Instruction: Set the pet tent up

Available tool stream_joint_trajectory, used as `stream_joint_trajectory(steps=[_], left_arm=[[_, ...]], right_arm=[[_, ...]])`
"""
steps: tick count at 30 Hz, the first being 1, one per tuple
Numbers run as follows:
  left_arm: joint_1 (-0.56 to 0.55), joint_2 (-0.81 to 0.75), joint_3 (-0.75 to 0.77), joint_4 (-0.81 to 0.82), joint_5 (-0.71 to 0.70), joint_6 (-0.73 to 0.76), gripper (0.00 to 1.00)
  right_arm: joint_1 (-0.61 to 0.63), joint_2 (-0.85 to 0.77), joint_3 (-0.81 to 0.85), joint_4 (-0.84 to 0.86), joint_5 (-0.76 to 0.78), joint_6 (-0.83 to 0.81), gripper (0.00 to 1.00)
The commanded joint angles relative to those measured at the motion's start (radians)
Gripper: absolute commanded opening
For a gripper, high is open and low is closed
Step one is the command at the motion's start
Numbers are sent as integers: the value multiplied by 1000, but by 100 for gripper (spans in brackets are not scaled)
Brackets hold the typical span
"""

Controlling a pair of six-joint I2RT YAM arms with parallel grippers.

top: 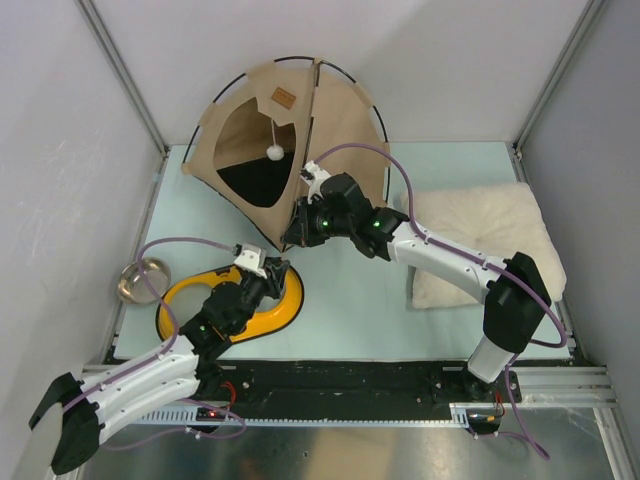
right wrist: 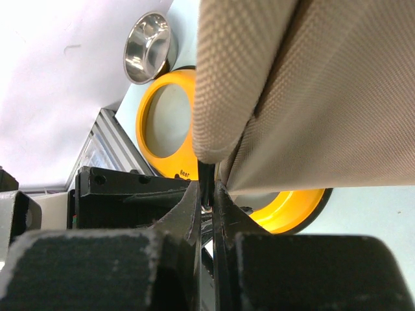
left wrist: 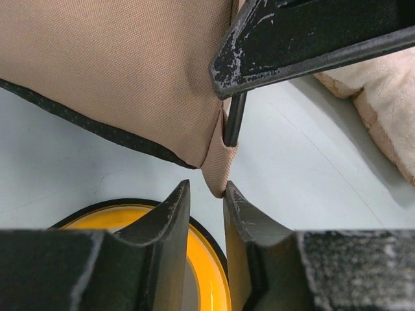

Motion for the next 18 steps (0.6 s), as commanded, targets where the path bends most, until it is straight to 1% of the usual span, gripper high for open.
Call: stream_joint_trajectory(steps=[1,8,9,14,16,18], left_arm=[[13,26,50,64,-7,12,30],[20,60,70,84,3,13,29],[21,62,72,85,3,14,27],[25,67,81,85,4,14,5],[27,67,83,86,11,15,2],[29,67,84,86,27,18,1]], right_arm=[[4,-29,43,24,-22,-2,0],[6,-26,37,25,-17,-6,0],[8,-25,36,25,-16,-6,0],[11,-22,30,27,-8,-12,0],[13,-19,29,26,-3,-15,0],[15,-16,29,24,5,-22,0]])
